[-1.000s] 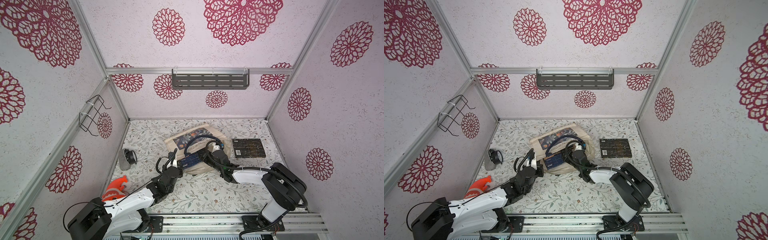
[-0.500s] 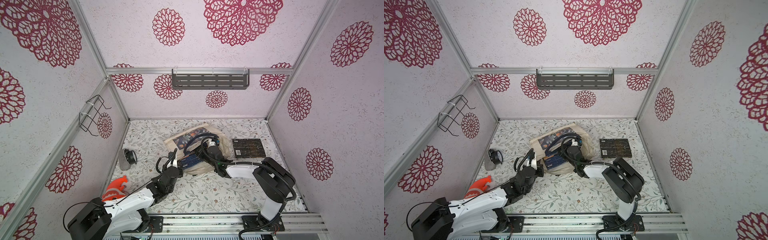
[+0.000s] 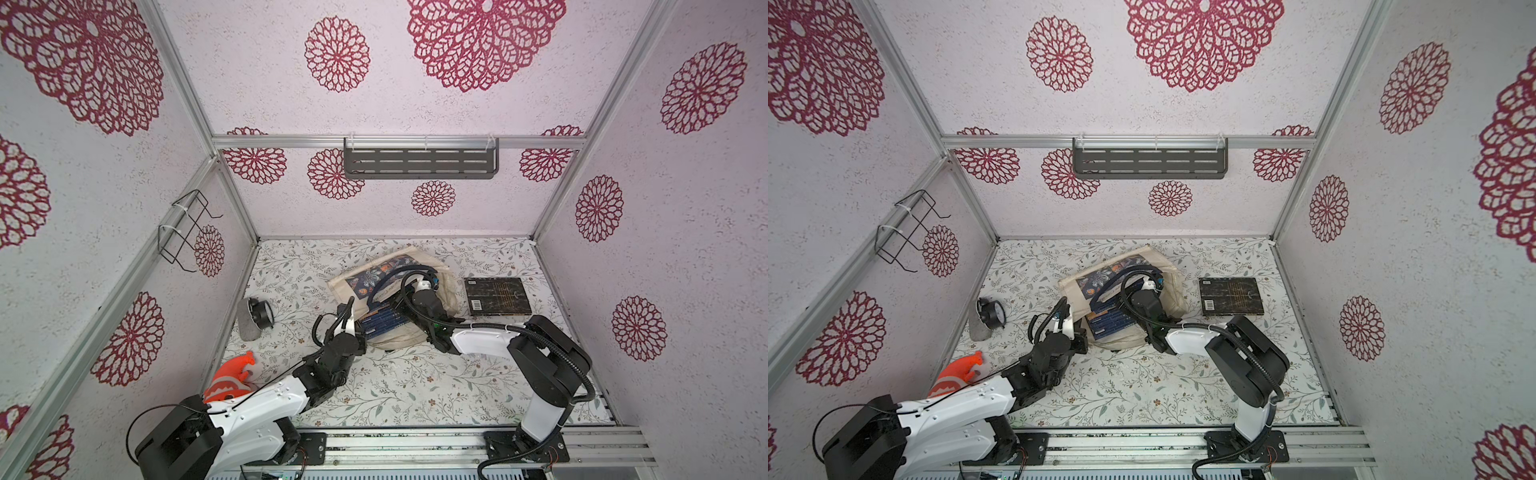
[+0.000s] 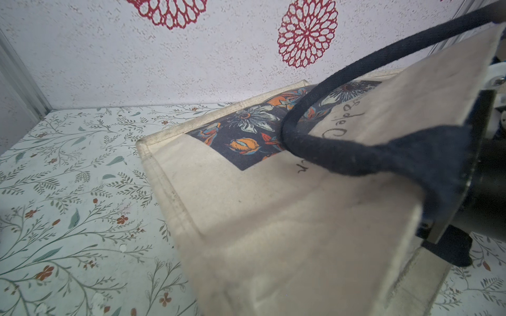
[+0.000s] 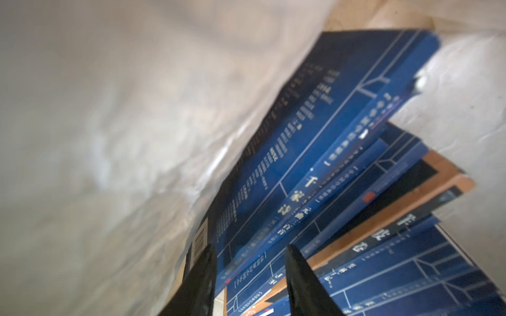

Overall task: Take out the books from the canvas bag
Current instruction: Pick up the book from the canvas bag.

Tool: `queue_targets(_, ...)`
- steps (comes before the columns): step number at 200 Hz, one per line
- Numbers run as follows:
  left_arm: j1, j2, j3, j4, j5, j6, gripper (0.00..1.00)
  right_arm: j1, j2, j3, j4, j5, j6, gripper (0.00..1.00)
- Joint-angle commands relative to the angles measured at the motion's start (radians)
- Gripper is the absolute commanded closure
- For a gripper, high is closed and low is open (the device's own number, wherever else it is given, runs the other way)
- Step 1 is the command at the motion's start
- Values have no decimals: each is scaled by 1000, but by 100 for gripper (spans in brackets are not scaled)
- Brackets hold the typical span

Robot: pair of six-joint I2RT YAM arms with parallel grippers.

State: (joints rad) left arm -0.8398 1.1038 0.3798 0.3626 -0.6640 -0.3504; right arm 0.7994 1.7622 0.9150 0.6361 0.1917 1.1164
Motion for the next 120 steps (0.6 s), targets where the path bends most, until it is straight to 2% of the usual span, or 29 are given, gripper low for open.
queue_targets(1,-2,-32,11,62,1,8,100,2,-42,51,23,41,-41,58)
queue_targets(54,-2,-33,10,61,-3,14,100,-2,7,97,20,29,-44,68)
queue_targets(120,-2,-26,14,62,-1,15,100,-17,38,158,10,8,-47,75)
